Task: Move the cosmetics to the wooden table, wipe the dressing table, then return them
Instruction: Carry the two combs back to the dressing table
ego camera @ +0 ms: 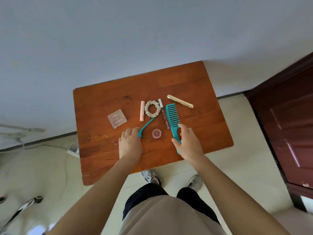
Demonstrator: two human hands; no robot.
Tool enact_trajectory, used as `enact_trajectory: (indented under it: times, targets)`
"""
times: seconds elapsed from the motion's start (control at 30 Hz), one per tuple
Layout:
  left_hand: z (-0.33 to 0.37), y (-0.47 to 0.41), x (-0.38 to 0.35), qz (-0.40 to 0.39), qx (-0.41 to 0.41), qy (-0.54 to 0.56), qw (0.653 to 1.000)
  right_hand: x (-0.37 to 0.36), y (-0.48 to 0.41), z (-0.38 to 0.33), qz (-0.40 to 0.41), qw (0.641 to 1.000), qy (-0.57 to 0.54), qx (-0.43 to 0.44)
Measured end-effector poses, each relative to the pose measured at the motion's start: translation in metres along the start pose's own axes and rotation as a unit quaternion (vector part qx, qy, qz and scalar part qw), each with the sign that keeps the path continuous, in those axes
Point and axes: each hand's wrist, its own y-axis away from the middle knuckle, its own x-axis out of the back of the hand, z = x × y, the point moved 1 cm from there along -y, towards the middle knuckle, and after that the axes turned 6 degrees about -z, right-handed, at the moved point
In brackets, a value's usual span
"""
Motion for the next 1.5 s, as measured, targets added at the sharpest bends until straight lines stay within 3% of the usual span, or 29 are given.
enact_trajectory:
  times: [0.23, 0.43, 0.67, 0.77, 0.9, 1.0, 1.1, 1.33, 1.5]
  targets:
    - [0.005, 0.010, 0.004, -0.006, -0.009, 0.011, 1.000, 0.006, -0.001, 0.007, -0.020, 0.999, -0.029, -0.016]
    - [0.041, 0.032, 0.041, 0.141, -0.054, 0.063, 0.987, 0.043, 0.006, 0.017, 0.033, 0.997, -0.042, 0.050]
    - [0.162, 0.045, 0.114, 0.274, -0.182, 0.140, 0.934, 0.166, 0.025, 0.031, 0.174, 0.969, -0.122, 0.128]
    - [0.235, 0.057, 0.145, 0.301, -0.246, 0.192, 0.901, 0.237, 0.045, 0.049, 0.259, 0.941, -0.157, 0.152]
    - [0.321, 0.084, 0.170, 0.303, -0.390, 0.237, 0.837, 0.314, 0.089, 0.088, 0.382, 0.891, -0.201, 0.139]
    - [0.372, 0.104, 0.172, 0.266, -0.500, 0.242, 0.787, 0.347, 0.129, 0.123, 0.476, 0.848, -0.216, 0.089]
    - [0.418, 0.123, 0.152, 0.181, -0.584, 0.239, 0.755, 0.354, 0.176, 0.162, 0.535, 0.819, -0.207, 0.011]
    - [0.497, 0.203, 0.050, -0.081, -0.639, 0.297, 0.705, 0.293, 0.321, 0.243, 0.621, 0.733, -0.176, -0.214]
    - [0.511, 0.304, -0.014, -0.111, -0.719, 0.240, 0.642, 0.239, 0.435, 0.272, 0.658, 0.655, -0.208, -0.307]
